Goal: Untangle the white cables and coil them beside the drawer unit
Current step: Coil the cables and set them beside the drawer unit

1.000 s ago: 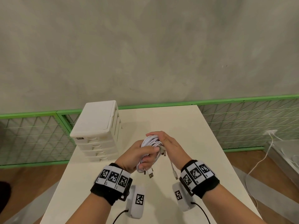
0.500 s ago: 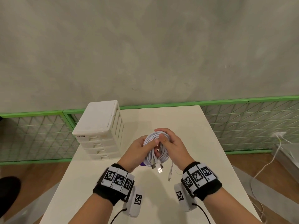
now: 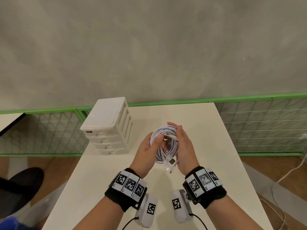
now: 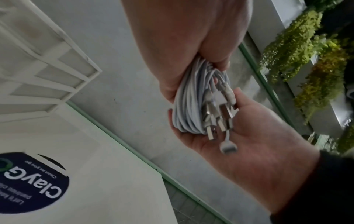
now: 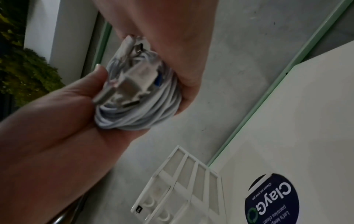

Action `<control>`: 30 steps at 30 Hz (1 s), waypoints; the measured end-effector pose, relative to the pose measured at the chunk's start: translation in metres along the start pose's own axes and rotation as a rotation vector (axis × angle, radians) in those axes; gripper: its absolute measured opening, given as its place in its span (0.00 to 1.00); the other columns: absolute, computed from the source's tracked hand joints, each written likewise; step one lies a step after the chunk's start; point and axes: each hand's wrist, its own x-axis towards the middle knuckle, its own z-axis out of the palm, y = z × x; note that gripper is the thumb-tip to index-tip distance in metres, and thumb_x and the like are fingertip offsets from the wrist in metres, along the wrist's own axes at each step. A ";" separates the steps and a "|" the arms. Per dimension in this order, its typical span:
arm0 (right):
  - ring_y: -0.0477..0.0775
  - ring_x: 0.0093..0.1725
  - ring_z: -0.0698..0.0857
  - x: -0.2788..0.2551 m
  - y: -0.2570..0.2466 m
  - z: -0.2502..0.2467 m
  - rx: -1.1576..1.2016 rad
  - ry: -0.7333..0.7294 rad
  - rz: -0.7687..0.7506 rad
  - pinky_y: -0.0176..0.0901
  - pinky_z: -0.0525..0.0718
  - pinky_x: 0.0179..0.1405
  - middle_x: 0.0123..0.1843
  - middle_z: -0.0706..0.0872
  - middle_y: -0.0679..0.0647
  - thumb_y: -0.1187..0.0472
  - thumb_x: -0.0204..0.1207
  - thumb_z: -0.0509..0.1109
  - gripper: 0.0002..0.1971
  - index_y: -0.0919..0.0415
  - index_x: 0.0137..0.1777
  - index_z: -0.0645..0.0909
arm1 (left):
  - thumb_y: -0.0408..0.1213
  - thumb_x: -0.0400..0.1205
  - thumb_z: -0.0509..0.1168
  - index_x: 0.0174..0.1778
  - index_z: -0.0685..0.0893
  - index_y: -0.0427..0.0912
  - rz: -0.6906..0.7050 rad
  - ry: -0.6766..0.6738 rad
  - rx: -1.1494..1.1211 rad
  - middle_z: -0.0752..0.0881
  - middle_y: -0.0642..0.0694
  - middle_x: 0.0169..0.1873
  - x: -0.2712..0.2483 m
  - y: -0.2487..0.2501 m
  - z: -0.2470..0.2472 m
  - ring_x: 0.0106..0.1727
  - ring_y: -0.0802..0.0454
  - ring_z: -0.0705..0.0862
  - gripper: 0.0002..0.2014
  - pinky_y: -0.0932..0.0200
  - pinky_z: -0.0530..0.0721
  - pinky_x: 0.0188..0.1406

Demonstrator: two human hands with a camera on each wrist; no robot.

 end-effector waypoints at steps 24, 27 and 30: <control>0.62 0.41 0.82 0.016 0.089 0.119 -0.215 0.190 0.155 0.60 0.83 0.48 0.47 0.87 0.72 0.36 0.67 0.68 0.23 0.56 0.46 0.88 | 0.38 0.81 0.67 0.39 0.87 0.39 -0.160 0.207 -0.201 0.89 0.50 0.28 0.029 -0.029 -0.122 0.24 0.60 0.83 0.09 0.69 0.79 0.25; 0.61 0.40 0.83 0.024 0.100 0.137 -0.233 0.250 0.118 0.57 0.83 0.49 0.43 0.87 0.69 0.39 0.71 0.66 0.21 0.57 0.44 0.88 | 0.40 0.81 0.67 0.39 0.86 0.43 -0.176 0.188 -0.189 0.87 0.53 0.25 0.039 -0.034 -0.143 0.21 0.61 0.81 0.08 0.69 0.78 0.25; 0.70 0.44 0.85 0.034 0.105 0.146 -0.329 0.251 0.079 0.62 0.84 0.52 0.46 0.87 0.69 0.39 0.75 0.66 0.19 0.53 0.46 0.88 | 0.44 0.85 0.58 0.49 0.85 0.38 -0.154 0.171 -0.152 0.87 0.51 0.29 0.045 -0.041 -0.159 0.27 0.58 0.83 0.15 0.64 0.81 0.30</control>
